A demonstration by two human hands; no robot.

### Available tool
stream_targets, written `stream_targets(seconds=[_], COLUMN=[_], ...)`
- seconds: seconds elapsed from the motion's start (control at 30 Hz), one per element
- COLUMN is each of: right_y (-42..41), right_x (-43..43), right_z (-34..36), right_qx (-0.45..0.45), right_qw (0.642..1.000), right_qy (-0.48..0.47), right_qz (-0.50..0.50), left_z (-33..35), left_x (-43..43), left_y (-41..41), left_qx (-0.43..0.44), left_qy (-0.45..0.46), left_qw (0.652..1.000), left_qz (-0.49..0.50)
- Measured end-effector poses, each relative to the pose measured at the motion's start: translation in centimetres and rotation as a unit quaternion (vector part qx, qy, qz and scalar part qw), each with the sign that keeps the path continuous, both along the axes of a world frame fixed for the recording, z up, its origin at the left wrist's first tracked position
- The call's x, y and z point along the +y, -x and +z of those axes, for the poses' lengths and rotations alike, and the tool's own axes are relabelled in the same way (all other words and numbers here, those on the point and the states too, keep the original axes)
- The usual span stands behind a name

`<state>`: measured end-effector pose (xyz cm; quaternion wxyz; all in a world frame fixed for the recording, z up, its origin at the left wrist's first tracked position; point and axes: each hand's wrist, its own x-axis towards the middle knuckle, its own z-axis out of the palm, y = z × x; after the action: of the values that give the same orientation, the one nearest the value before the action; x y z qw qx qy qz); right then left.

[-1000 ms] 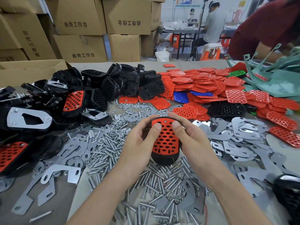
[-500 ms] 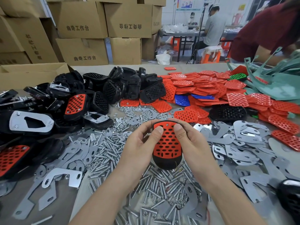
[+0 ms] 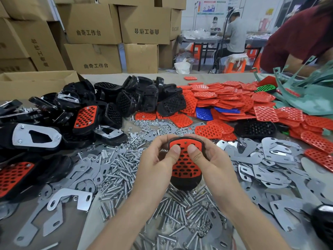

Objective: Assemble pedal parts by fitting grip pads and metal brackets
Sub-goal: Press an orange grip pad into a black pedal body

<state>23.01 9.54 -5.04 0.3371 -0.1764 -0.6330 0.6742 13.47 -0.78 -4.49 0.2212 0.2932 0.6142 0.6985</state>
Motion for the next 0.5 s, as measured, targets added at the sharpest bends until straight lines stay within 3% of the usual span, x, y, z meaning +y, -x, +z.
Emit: stream_targets(seconds=[0.13,0.5], right_y=[-0.09,-0.13], right_x=[-0.05,-0.44], right_z=[-0.04,0.21], right_qx=[0.014,0.002], right_qw=[1.0,1.0], right_qy=[-0.001,0.009], right_qz=[-0.01,0.026], left_z=[0.44,0.47], left_x=[0.1,-0.2], left_y=[-0.36,0.1], left_qx=[0.001,-0.019], left_qy=[-0.012,0.029], left_qw=[0.999,0.999], left_qz=[-0.039,0.003])
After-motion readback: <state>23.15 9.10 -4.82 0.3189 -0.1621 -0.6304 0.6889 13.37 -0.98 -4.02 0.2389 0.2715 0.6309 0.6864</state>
